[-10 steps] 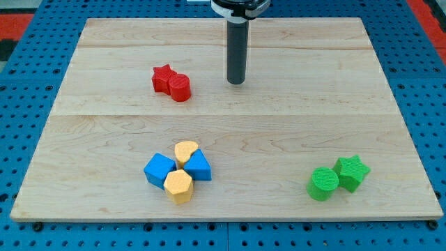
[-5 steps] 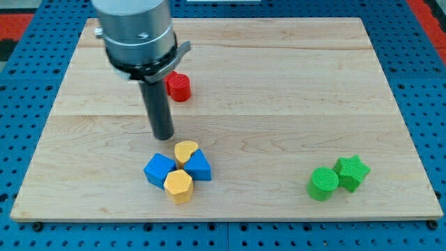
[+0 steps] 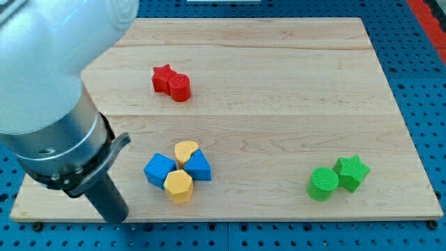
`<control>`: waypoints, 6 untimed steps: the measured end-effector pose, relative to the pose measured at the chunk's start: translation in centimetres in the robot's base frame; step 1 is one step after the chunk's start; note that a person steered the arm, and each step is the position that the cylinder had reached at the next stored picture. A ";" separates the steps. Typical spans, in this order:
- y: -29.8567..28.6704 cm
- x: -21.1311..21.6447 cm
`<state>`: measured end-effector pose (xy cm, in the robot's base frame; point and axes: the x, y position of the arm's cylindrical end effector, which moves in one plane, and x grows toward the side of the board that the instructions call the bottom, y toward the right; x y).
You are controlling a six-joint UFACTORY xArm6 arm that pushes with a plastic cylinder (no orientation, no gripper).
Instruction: Keep arm below yellow hexagon
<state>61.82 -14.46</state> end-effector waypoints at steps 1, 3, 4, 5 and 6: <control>1.6 0.0; 3.6 -0.1; 6.1 0.1; 8.6 0.0; 7.9 -1.1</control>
